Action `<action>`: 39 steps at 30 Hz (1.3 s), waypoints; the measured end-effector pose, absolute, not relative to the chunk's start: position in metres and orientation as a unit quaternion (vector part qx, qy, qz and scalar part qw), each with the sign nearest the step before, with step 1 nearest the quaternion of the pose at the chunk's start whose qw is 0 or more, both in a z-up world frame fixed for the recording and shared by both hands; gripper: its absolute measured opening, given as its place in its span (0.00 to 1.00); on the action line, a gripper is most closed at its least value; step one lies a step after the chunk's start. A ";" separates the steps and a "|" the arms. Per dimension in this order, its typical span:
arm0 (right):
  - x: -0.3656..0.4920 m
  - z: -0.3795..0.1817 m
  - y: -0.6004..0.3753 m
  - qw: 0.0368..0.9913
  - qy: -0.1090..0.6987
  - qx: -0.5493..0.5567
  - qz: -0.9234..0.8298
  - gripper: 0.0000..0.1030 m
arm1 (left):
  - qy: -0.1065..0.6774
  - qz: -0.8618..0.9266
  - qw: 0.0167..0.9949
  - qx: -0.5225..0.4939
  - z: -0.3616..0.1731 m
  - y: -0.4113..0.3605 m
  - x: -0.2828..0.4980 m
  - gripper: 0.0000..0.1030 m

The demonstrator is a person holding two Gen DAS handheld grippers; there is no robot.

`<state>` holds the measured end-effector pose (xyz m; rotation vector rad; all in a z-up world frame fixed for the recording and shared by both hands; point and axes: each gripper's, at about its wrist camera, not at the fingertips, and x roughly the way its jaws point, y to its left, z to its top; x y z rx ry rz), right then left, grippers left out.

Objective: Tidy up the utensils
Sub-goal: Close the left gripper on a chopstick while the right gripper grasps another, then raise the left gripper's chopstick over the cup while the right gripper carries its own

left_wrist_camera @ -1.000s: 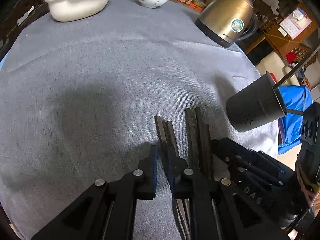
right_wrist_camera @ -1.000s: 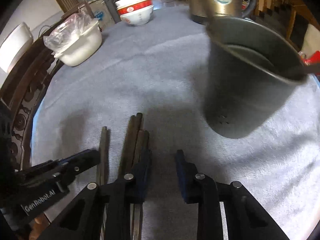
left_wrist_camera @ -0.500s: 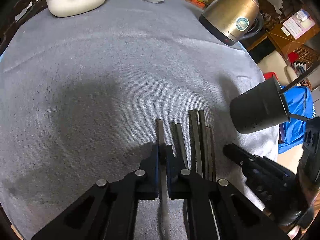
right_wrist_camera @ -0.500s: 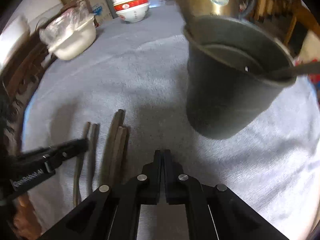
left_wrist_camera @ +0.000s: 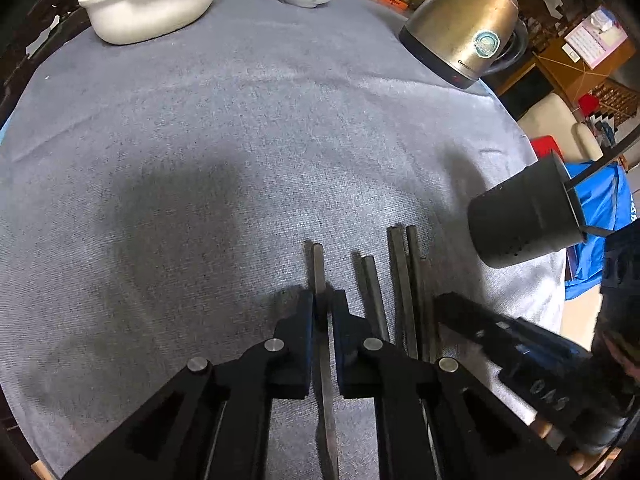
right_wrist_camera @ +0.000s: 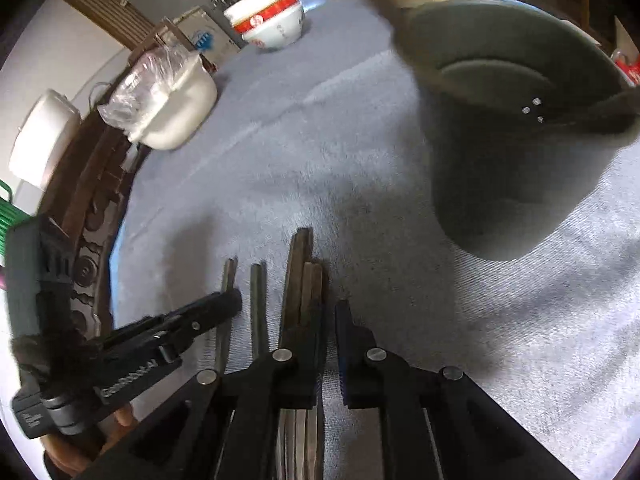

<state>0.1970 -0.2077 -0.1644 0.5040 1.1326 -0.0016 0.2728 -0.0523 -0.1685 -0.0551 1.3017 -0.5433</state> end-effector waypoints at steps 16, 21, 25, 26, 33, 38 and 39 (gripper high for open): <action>0.215 -0.163 -0.187 0.825 0.545 0.149 -0.018 0.12 | 0.602 -0.244 0.760 -0.014 -0.167 -0.055 0.277 0.07; 0.214 -0.162 -0.181 0.836 0.536 0.119 -0.010 0.07 | 0.602 -0.241 0.761 -0.016 -0.167 -0.056 0.279 0.06; 0.200 -0.144 -0.189 0.854 0.503 0.135 0.008 0.06 | 0.586 -0.223 0.779 -0.009 -0.160 -0.049 0.270 0.06; 0.193 -0.132 -0.191 0.862 0.487 0.137 0.017 0.06 | 0.583 -0.223 0.781 -0.013 -0.157 -0.046 0.267 0.06; 0.149 -0.057 -0.213 0.909 0.375 0.170 0.063 0.06 | 0.497 -0.234 0.835 -0.027 -0.075 -0.027 0.230 0.05; 0.114 -0.006 -0.231 0.940 0.279 0.184 0.066 0.06 | 0.427 -0.246 0.870 -0.025 -0.013 -0.026 0.197 0.05; 0.106 0.005 -0.236 0.946 0.258 0.186 0.064 0.06 | 0.417 -0.249 0.873 -0.026 -0.005 -0.028 0.193 0.05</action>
